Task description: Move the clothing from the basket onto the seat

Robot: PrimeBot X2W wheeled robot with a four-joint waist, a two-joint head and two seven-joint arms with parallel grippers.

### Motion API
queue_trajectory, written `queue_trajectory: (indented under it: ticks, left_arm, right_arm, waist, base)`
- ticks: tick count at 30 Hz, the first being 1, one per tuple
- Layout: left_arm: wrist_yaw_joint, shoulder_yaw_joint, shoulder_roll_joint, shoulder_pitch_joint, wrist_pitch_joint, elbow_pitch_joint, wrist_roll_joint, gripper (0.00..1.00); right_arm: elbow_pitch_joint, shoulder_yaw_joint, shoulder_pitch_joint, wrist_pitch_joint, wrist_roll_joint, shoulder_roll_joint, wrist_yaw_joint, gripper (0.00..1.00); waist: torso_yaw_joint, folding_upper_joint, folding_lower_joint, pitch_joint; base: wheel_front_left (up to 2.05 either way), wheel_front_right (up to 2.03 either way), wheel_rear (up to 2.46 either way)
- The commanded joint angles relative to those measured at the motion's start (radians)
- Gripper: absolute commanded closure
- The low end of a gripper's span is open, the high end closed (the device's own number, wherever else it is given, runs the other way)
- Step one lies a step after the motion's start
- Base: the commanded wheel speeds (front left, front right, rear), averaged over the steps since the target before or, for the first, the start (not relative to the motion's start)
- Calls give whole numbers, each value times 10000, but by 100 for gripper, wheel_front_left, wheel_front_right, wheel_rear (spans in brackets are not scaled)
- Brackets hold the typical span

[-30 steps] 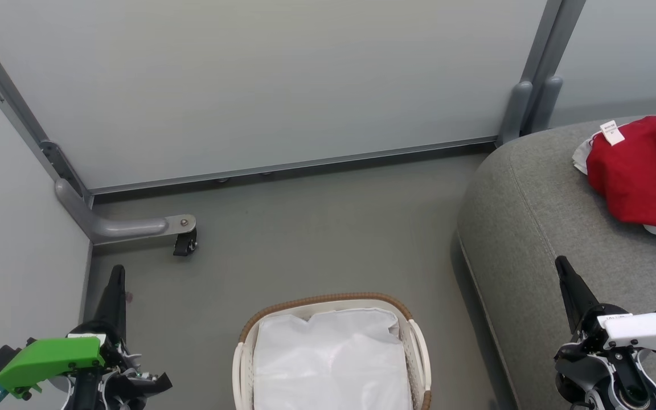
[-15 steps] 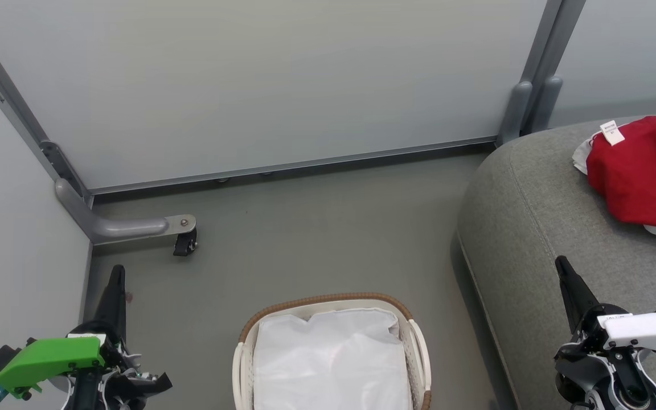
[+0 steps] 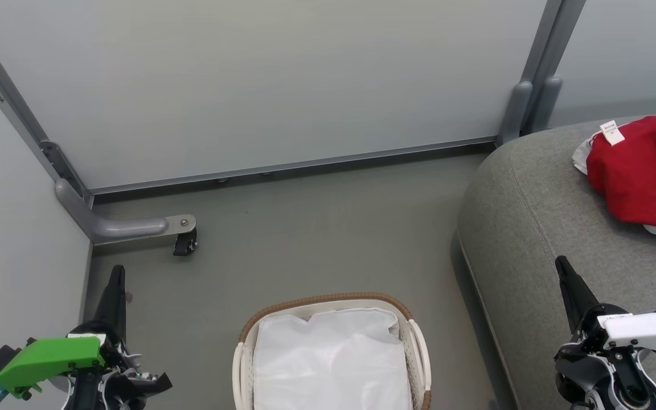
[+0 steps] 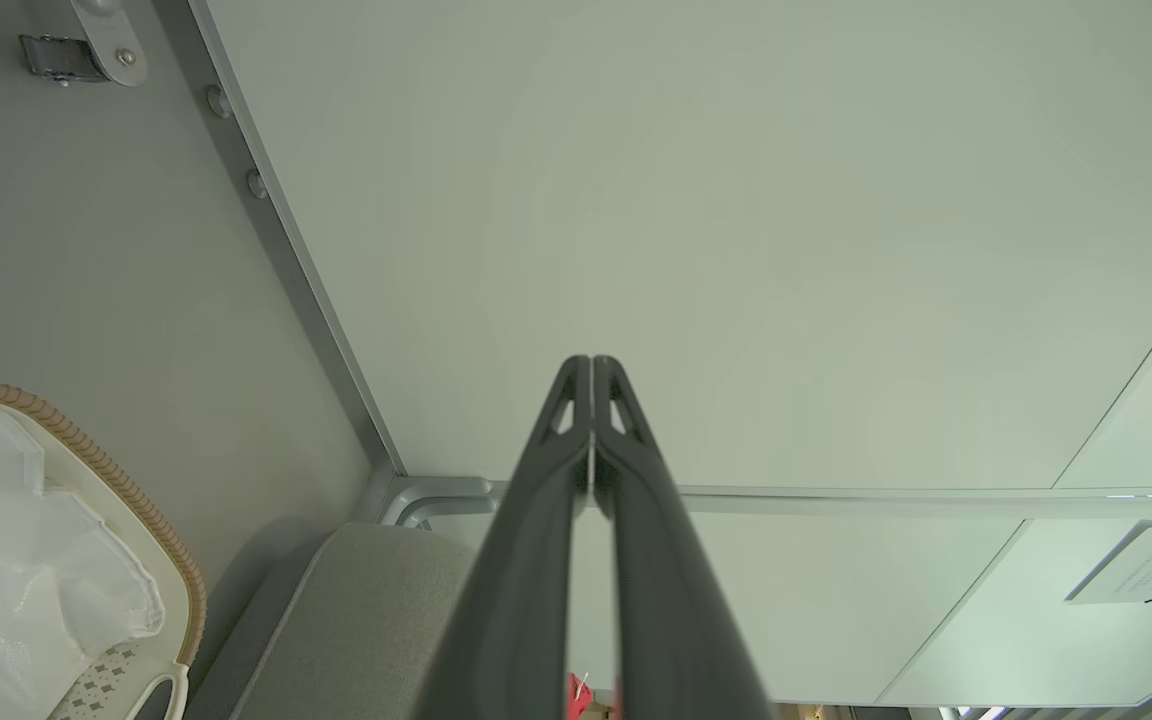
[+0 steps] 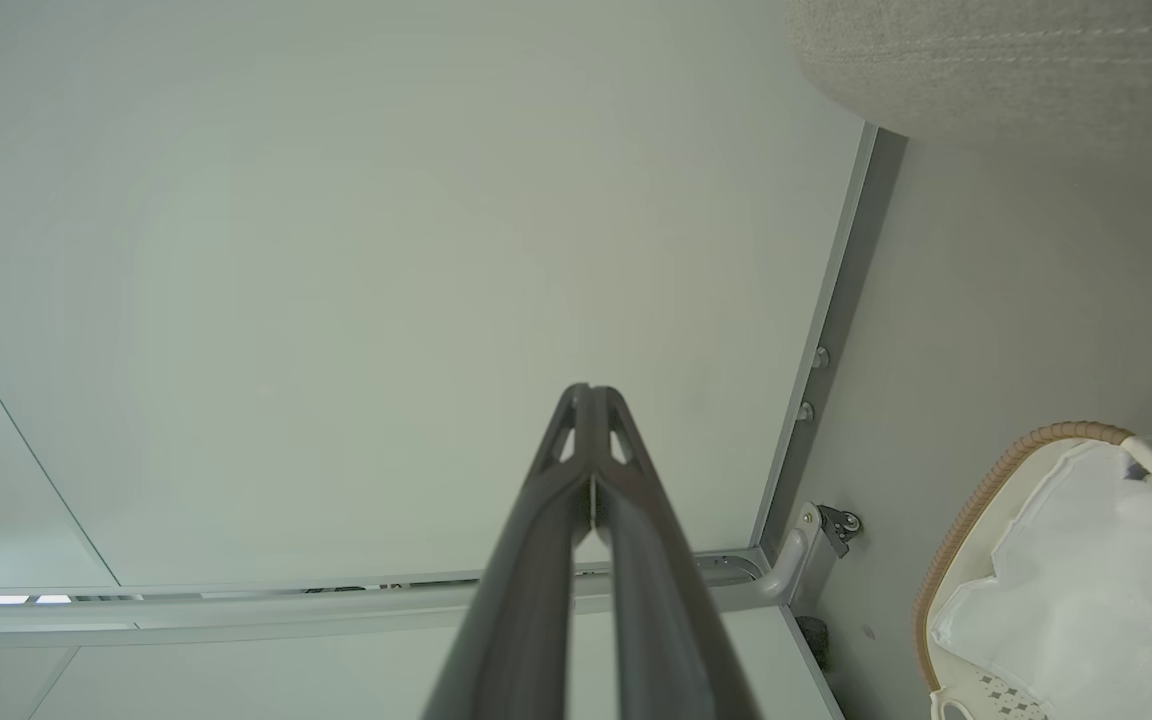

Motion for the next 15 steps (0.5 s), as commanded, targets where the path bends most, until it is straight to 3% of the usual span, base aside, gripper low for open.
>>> queue_trajectory:
  ticks: [1, 15]
  left_arm:
    - [-57, 20, 73, -103, 44, -17, -37, 100]
    - [-57, 20, 73, -103, 44, -17, -36, 100]
  right_arm:
    - [-34, -24, -83, 29, 34, -59, 2, 100]
    - [-34, -23, -83, 29, 34, -59, 4, 100]
  waist:
    - [1, 0, 0, 0]
    - [1, 0, 0, 0]
  base:
    - [0, 0, 0]
    - [0, 0, 0]
